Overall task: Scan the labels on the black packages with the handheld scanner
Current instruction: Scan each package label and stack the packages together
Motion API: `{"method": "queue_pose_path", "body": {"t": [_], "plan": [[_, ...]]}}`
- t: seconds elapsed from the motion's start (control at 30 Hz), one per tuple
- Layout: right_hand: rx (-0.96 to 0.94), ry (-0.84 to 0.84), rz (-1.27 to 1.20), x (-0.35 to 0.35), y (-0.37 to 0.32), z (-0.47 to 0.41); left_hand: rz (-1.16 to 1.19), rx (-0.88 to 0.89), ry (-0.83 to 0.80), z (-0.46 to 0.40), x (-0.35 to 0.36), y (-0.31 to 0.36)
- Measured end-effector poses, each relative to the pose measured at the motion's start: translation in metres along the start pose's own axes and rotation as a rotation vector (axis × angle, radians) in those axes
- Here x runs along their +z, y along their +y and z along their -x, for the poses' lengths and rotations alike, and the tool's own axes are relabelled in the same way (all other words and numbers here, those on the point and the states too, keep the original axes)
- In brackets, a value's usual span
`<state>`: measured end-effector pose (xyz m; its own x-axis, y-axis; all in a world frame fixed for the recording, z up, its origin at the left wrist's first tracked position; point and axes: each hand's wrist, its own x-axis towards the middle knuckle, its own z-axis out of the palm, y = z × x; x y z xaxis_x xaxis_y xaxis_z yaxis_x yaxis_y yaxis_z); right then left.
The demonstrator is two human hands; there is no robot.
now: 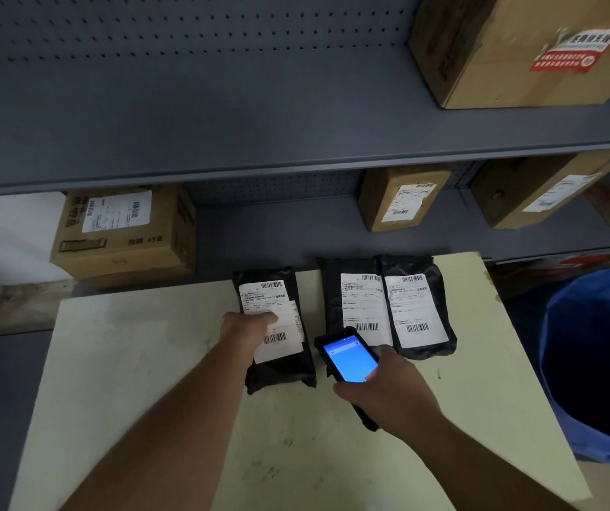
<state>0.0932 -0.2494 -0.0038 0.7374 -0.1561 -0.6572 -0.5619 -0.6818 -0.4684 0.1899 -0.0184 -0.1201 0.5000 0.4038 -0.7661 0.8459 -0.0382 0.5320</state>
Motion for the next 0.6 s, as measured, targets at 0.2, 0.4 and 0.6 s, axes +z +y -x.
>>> {"method": "queue_pose_path", "body": {"t": [0.2,0.4,0.6], "plan": [[-0.035,0.010,0.071,0.007,-0.012,0.010,0.035,0.052,-0.079,0.008,-0.025,-0.005],[-0.092,-0.002,0.120,0.019,-0.031,0.025,0.102,0.175,-0.106,0.010,-0.066,-0.012],[-0.161,-0.033,0.184,0.033,-0.052,0.051,0.202,0.251,-0.116,0.025,-0.104,-0.012]]}}
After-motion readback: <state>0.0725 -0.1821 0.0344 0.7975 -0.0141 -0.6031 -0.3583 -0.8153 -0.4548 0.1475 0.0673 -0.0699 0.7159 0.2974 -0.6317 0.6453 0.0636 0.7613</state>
